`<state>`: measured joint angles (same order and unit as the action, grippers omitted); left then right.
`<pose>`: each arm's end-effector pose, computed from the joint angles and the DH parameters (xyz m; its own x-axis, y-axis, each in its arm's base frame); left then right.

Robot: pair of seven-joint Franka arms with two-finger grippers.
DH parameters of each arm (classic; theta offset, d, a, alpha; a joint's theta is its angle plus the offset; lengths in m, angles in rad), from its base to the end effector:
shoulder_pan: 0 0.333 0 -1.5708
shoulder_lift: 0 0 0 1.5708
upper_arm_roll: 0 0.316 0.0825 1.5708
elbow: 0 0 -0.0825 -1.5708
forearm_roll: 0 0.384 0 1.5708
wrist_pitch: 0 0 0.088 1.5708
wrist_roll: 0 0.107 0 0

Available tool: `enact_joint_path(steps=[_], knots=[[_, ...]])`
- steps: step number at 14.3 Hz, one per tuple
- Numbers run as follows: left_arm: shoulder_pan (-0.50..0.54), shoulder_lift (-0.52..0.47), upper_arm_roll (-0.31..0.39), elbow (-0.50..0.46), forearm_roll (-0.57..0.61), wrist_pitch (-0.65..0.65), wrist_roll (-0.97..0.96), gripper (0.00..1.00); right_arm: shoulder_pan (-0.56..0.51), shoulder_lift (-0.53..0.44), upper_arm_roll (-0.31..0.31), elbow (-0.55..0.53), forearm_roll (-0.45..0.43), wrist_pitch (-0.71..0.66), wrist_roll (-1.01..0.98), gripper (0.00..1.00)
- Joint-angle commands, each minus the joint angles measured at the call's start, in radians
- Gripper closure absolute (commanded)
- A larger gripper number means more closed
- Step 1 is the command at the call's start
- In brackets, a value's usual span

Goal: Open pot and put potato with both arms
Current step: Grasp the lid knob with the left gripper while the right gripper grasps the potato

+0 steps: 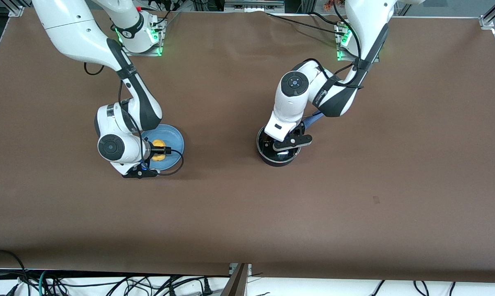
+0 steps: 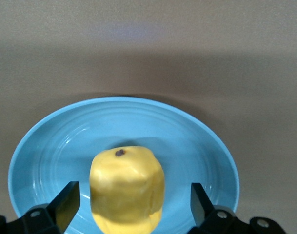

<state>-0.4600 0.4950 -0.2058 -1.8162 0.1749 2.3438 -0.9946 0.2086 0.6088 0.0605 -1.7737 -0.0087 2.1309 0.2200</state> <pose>0.5221 -0.3938 0.2756 0.9709 0.2336 0.0525 0.2329 -0.9723 0.0197 0.6092 0.1653 0.1983 0.9678 0.0433 -0.2481 0.0514 -0.9983 0.0262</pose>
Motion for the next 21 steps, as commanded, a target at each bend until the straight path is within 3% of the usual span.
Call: enact_joint_path(steps=[1, 2, 4, 7, 12, 15, 21], knots=[[-0.005, -0.010, -0.001, -0.020, 0.023, 0.012, 0.013, 0.04, 0.002, -0.006, -0.001, -0.023, 0.006, 0.027, 0.013, 0.02], [-0.005, -0.012, -0.001, -0.021, 0.023, 0.009, 0.013, 0.04, 0.000, -0.006, -0.001, -0.023, 0.006, 0.027, 0.015, 0.13], [-0.005, -0.013, -0.001, -0.021, 0.021, 0.008, 0.013, 0.05, 0.002, -0.004, -0.001, -0.023, 0.007, 0.027, 0.030, 0.47], [-0.005, -0.018, -0.003, -0.021, 0.021, 0.003, 0.011, 0.08, 0.011, -0.004, 0.001, -0.021, 0.007, 0.026, 0.042, 0.78], [-0.005, -0.019, -0.003, -0.021, 0.020, -0.001, 0.010, 0.17, 0.011, -0.035, 0.007, 0.019, 0.027, -0.005, 0.035, 0.81], [-0.005, -0.020, -0.003, -0.018, 0.020, -0.001, 0.004, 0.33, 0.014, -0.047, 0.009, 0.091, 0.071, -0.071, 0.032, 0.81], [-0.005, -0.020, -0.004, -0.012, 0.018, -0.017, 0.010, 0.49, 0.015, -0.047, 0.045, 0.157, 0.073, -0.094, 0.062, 0.81]])
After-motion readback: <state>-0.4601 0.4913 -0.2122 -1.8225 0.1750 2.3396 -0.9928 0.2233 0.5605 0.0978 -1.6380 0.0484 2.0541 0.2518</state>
